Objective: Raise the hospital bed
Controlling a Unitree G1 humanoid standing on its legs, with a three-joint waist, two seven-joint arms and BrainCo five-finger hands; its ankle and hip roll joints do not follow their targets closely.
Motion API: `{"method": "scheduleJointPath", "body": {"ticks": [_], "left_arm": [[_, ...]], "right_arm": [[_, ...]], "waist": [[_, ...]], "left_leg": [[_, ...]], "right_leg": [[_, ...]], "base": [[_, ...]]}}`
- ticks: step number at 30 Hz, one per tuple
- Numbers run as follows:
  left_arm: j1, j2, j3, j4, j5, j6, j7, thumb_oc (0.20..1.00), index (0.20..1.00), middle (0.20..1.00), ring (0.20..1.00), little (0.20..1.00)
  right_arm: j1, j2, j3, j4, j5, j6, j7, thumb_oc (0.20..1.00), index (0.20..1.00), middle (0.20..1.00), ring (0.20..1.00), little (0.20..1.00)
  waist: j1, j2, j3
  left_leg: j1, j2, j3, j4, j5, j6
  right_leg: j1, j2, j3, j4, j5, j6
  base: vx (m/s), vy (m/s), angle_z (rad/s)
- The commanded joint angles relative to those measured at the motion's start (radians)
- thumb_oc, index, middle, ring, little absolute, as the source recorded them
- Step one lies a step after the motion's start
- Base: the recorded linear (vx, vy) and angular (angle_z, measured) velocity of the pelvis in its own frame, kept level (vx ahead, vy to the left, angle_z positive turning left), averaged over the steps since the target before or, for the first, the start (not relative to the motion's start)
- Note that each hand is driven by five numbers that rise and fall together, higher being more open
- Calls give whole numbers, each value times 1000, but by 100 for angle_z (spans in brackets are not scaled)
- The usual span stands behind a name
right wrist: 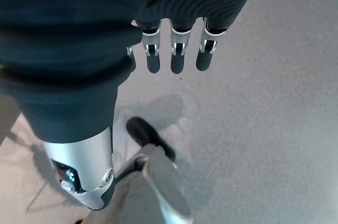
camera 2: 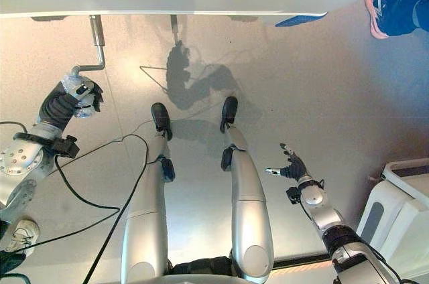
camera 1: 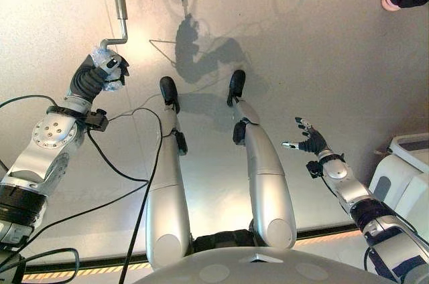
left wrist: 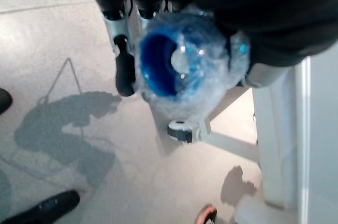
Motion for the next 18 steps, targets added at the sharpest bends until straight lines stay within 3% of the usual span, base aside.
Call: {"method": "scheduleJointPath", "body": {"ticks": [1, 5, 8, 15, 16, 18], "left_arm": [[115, -28, 111, -49, 95, -136, 39, 200, 200, 200, 200, 200], [27, -67, 94, 81, 135, -127, 101, 200, 200, 200, 200, 200], [-90, -89, 57, 200, 203, -100, 156, 200, 200, 200, 200, 200], [-412, -135, -48, 448, 212, -53, 240, 200, 200, 200, 200, 200], [-507, -135, -87, 554, 231, -36, 263, 200, 200, 200, 200, 200], [-548, -141, -112, 594, 253, -18, 262, 200, 200, 200, 200, 200]], "right_arm": [[81, -66, -20, 18, -12, -10, 3, 1000, 1000, 1000, 1000, 1000], [54, -59, -1, 4, -13, -7, 0, 1000, 1000, 1000, 1000, 1000], [33, -58, 19, -25, -9, -7, -4, 1000, 1000, 1000, 1000, 1000], [4, -47, 59, -97, 9, 4, -7, 1000, 1000, 1000, 1000, 1000], [-12, -45, 76, -109, 16, 3, -11, 1000, 1000, 1000, 1000, 1000], [-18, -42, 84, -124, 20, 1, -10, 1000, 1000, 1000, 1000, 1000]], "waist": [[53, 90, -26], [51, 67, -26], [34, 31, -26], [-32, -54, -26], [-51, -70, -26], [-58, -77, -26]], "left_leg": [[-32, -63, 17, 32, -35, 11], [-65, -64, 28, 44, -47, 10], [-112, -60, 35, 74, -65, 11], [-205, -46, 34, 148, -114, 19], [-222, -42, 31, 159, -124, 25], [-232, -40, 32, 165, -128, 27]], "right_leg": [[54, -38, -10, -106, 63, 171], [47, -43, -6, -139, 81, 183], [31, -46, -3, -155, 92, 188], [-18, -46, 9, -177, 102, 196], [-36, -43, 17, -175, 98, 194], [-47, -44, 19, -173, 94, 193]], "base": [[14, 183, 8], [13, 146, 4], [26, 131, 3], [53, 82, 2], [49, 56, 4], [20, 19, 2]]}}
